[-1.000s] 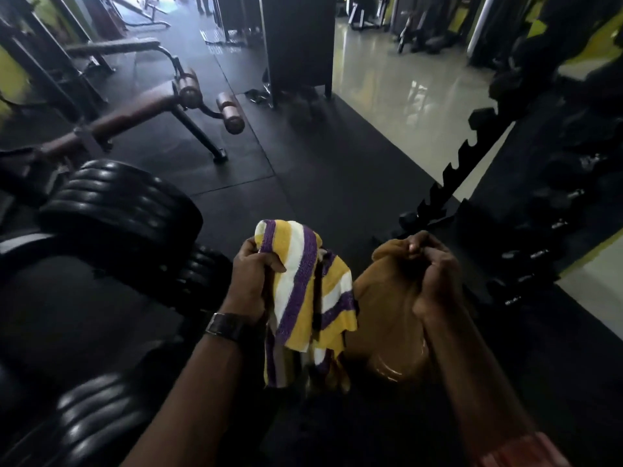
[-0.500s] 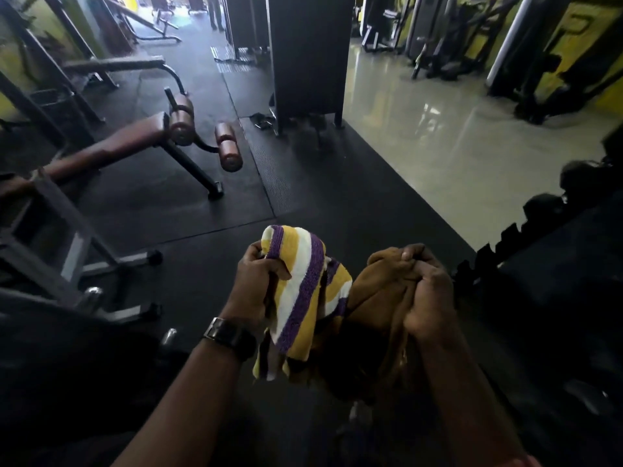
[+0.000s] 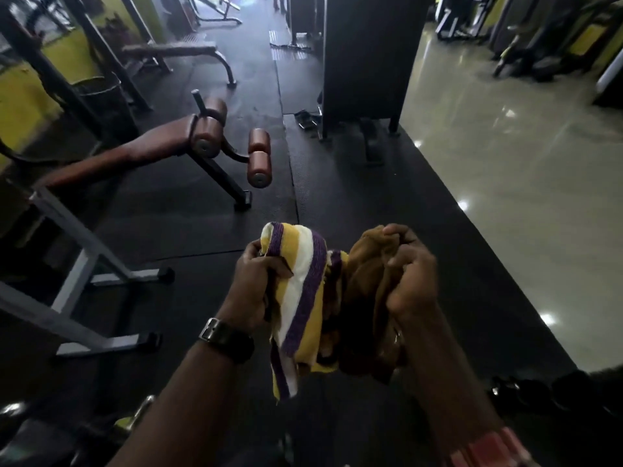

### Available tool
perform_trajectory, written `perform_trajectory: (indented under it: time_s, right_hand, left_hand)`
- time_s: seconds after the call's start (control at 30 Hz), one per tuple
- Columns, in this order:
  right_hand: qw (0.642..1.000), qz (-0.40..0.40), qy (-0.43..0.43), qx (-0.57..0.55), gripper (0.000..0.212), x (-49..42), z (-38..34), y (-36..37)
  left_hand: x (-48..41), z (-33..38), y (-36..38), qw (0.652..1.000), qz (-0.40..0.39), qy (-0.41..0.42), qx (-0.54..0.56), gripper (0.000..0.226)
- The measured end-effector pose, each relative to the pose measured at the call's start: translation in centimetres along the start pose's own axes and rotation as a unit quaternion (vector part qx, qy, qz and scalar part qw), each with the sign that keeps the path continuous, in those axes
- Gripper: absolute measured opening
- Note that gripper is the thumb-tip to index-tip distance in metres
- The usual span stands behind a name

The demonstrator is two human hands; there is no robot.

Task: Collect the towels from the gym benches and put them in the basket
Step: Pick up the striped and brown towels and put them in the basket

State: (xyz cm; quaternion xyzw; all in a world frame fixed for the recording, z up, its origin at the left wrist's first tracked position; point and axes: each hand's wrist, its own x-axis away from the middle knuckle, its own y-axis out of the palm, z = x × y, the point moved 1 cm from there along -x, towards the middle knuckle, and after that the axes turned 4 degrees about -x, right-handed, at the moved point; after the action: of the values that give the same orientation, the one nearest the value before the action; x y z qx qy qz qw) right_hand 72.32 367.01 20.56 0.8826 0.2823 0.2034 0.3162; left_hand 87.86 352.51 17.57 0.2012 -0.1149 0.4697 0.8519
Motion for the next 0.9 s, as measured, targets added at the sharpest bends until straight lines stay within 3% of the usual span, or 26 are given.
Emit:
perform_trajectory:
  time_s: [0.2,0.47,0.67,0.77,0.9]
  right_hand:
    - [0.993,0.035,-0.033,0.112,0.060,-14.0,1.2,4.7]
    - [0.975,0.056,-0.031,0.212,0.064,-33.9,2.1,11.9]
    - [0.973,0.059,-0.061,0.215,0.043,-46.8,0.7,15.1]
    - [0.971,0.084,-0.083,0.208,0.036,-55.0,0.3,15.2]
    - [0.980,0.055,-0.081,0.171,0.028,-66.5,-0.7,15.9]
  left_hand:
    - [-14.5,3.9,1.3,1.000,0.010,-0.005,0.007,0.062]
    - [-36.2,14.6,3.1,1.000,-0.012,0.008,-0.004,0.059]
    - [-48.1,21.0,7.7,0.999,-0.035,0.036,-0.017,0.072]
    - [-55.1,22.8,10.6,0.998,-0.027,0.039,-0.033,0.067]
    - [-64.8,25.6,14.3,0.998,-0.010,0.043,-0.055,0.076]
